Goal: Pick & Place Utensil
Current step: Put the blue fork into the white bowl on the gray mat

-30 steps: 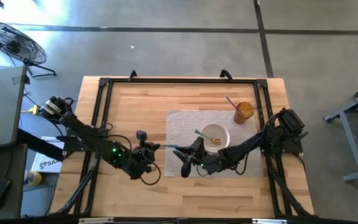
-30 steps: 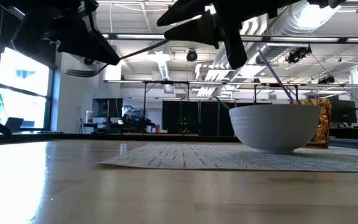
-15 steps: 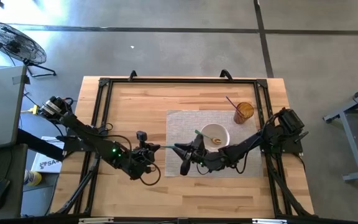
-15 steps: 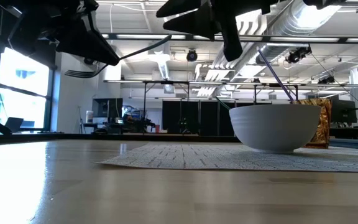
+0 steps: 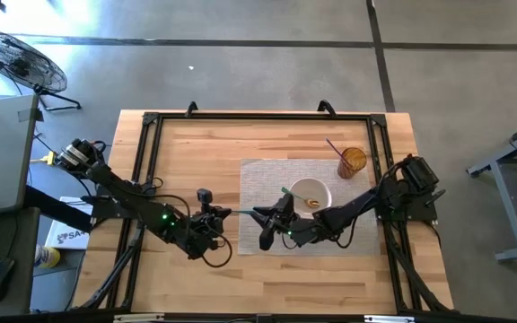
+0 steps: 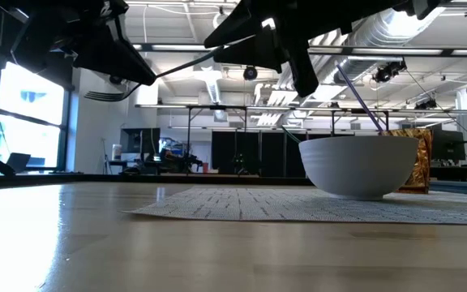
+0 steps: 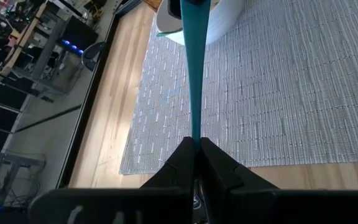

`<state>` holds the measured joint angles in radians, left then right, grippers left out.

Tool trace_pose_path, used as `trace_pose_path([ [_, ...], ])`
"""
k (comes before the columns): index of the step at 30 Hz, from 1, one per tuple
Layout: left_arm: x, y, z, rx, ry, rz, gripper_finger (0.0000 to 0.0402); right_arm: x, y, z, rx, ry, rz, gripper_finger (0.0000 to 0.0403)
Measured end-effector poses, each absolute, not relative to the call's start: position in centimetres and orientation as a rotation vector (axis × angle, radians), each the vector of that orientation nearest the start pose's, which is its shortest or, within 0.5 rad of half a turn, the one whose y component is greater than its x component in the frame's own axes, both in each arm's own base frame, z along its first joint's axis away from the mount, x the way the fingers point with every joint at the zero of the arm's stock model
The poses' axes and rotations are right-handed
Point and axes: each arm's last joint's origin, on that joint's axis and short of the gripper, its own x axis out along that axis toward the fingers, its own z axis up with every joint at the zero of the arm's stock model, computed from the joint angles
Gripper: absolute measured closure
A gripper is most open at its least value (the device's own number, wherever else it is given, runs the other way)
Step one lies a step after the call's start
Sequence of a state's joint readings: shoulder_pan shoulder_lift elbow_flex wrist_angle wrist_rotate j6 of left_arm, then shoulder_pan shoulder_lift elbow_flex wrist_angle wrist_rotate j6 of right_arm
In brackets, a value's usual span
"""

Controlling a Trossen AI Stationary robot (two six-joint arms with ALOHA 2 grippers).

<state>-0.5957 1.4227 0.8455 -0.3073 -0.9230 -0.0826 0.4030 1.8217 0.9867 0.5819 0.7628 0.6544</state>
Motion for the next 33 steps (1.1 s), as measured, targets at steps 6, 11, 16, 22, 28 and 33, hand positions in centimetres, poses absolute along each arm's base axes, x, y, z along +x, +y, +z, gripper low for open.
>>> trace_pose_path([
  [6,23.91,-13.42,21.54,0.531,0.627,0.331,0.0397,35.95,12.80,19.56,0.538,0.094,-0.385,0.0329],
  [11,23.93,-13.43,21.56,0.529,0.624,0.333,0.0397,36.03,12.57,19.52,0.538,0.099,-0.386,0.0373],
  [16,23.93,-13.44,21.57,0.528,0.623,0.333,0.0396,36.03,12.57,19.51,0.536,0.099,-0.387,0.0393],
  [22,23.94,-13.50,21.54,0.520,0.629,0.312,0.0383,36.01,12.60,19.46,0.529,0.105,-0.386,0.0397],
  [28,23.93,-13.53,21.51,0.517,0.633,0.301,0.0353,35.98,12.66,19.46,0.528,0.104,-0.389,0.0398],
  [33,23.81,-13.80,21.47,0.500,0.636,0.277,0.0310,35.98,12.69,19.46,0.556,0.100,-0.386,0.0397],
])
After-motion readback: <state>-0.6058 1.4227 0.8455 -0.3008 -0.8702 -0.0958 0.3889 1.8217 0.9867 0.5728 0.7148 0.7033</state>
